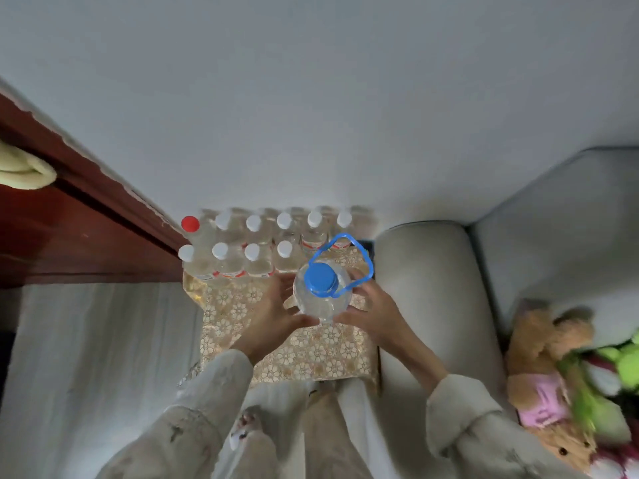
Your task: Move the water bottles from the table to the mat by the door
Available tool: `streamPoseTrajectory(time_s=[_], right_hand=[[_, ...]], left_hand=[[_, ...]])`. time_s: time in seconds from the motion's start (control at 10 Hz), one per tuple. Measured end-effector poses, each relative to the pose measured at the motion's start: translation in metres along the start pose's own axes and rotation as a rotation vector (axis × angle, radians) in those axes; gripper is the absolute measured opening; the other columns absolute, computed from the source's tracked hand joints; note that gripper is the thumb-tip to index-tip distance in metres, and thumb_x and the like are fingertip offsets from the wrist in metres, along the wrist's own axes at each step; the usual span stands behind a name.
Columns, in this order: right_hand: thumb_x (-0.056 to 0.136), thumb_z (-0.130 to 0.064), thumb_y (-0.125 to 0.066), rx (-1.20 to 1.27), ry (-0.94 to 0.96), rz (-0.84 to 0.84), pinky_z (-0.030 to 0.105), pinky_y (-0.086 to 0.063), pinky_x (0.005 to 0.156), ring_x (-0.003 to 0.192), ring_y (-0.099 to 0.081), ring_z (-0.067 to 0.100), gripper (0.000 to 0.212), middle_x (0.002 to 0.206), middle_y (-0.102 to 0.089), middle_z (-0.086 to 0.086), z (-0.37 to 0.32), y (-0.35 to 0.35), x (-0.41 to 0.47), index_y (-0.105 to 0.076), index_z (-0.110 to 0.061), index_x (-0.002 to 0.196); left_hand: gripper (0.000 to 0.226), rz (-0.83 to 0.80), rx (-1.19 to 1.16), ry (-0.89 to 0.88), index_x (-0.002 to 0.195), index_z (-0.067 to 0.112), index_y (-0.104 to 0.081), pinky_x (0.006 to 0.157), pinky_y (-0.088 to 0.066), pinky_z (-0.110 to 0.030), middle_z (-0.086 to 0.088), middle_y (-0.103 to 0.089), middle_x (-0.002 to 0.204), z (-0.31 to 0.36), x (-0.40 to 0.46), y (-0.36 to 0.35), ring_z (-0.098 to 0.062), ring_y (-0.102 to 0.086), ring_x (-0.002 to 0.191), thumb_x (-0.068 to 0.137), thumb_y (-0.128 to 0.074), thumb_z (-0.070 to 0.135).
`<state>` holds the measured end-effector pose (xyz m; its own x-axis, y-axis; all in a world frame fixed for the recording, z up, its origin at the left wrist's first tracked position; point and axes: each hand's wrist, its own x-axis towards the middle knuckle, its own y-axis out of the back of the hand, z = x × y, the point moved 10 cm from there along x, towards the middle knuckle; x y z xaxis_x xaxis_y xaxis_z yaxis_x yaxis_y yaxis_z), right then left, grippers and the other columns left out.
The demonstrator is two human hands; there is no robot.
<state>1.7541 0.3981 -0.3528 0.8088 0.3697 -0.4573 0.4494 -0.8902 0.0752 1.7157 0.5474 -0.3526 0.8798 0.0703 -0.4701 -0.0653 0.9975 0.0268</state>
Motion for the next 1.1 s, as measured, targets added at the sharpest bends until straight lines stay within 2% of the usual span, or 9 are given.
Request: streamPoseTrajectory(time_s=[0.1,0.2,0.3,0.5,0.7,0.8,0.9,1.0,1.1], right_hand=[[0.063,-0.008,-0.078,0.001,-0.031,-0.029,0.005,-0.046,0.075,0.112,-0.051,-0.005,0.068,0.127,-0.054,-0.008,0.020,0.013,0.036,-0.049,-0.036,0.118],[0.065,-0.008,-0.077,0.030,-0.067,-0.037,0.008,-0.046,0.083,0.112,-0.050,-0.010,0.066,0.123,-0.054,-0.017,0.040,0.021,0.062,-0.049,-0.044,0.112],[0.068,-0.004,-0.075,0.051,-0.096,-0.052,0.021,-0.046,0.094,0.116,-0.048,-0.004,0.070,0.124,-0.051,-0.021,0.057,0.025,0.081,-0.043,-0.047,0.114],[0.068,-0.002,-0.074,0.058,-0.100,-0.077,0.010,-0.048,0.086,0.113,-0.049,-0.009,0.070,0.122,-0.051,-0.023,0.071,0.030,0.107,-0.046,-0.048,0.112],[0.071,-0.002,-0.072,0.057,-0.118,-0.079,0.010,-0.045,0.087,0.110,-0.047,-0.014,0.068,0.116,-0.050,-0.033,0.077,0.026,0.120,-0.045,-0.052,0.107],[0.071,-0.007,-0.073,0.015,-0.118,-0.069,0.009,-0.043,0.088,0.108,-0.045,-0.019,0.071,0.110,-0.046,-0.042,0.075,0.024,0.119,-0.039,-0.060,0.105],[0.074,-0.005,-0.070,-0.027,-0.143,-0.078,0.020,-0.037,0.098,0.120,-0.037,-0.005,0.076,0.118,-0.035,-0.037,0.069,0.017,0.109,-0.030,-0.056,0.114],[0.079,-0.010,-0.066,-0.079,-0.179,-0.087,0.023,-0.035,0.096,0.123,-0.033,0.001,0.076,0.127,-0.033,-0.022,0.060,0.018,0.092,-0.023,-0.035,0.136],[0.084,-0.018,-0.060,-0.170,-0.183,-0.018,0.028,-0.039,0.096,0.127,-0.040,0.012,0.058,0.138,-0.039,-0.009,0.041,0.035,0.069,-0.034,-0.026,0.135]], left_hand=[[0.066,0.000,0.028,0.016,0.112,0.013,-0.040,0.088,-0.049,-0.025,-0.002,-0.052,0.122,-0.012,0.040,-0.006,-0.014,-0.047,0.120,0.061,-0.076,-0.007],[0.065,0.016,0.085,0.035,0.109,0.020,-0.040,0.085,-0.048,-0.020,-0.001,-0.053,0.120,-0.024,0.071,-0.010,-0.013,-0.048,0.118,0.061,-0.077,-0.004],[0.064,0.027,0.134,0.036,0.109,0.022,-0.040,0.083,-0.047,-0.017,0.005,-0.054,0.118,-0.033,0.092,-0.012,-0.011,-0.049,0.117,0.062,-0.078,0.000],[0.067,0.029,0.139,0.062,0.113,0.019,-0.039,0.081,-0.047,-0.014,0.004,-0.053,0.120,-0.047,0.118,-0.014,-0.011,-0.048,0.119,0.062,-0.078,-0.001],[0.069,0.044,0.142,0.075,0.114,0.027,-0.037,0.083,-0.044,-0.013,0.018,-0.050,0.113,-0.055,0.131,-0.013,-0.007,-0.048,0.115,0.064,-0.075,-0.002],[0.072,0.073,0.165,0.077,0.122,0.023,-0.038,0.091,-0.045,-0.023,0.016,-0.051,0.114,-0.055,0.128,-0.012,-0.009,-0.048,0.116,0.065,-0.075,-0.001],[0.077,0.043,0.241,0.092,0.131,0.022,-0.032,0.099,-0.045,-0.042,0.011,-0.049,0.118,-0.049,0.119,-0.016,-0.014,-0.044,0.119,0.069,-0.073,0.002],[0.077,-0.028,0.330,0.148,0.138,0.021,-0.025,0.103,-0.038,-0.041,-0.007,-0.043,0.140,-0.044,0.108,-0.017,-0.027,-0.043,0.126,0.075,-0.068,0.007],[0.069,-0.068,0.429,0.186,0.139,0.014,-0.025,0.100,-0.038,-0.037,-0.013,-0.039,0.144,-0.030,0.086,-0.009,-0.031,-0.044,0.125,0.082,-0.063,0.015]])
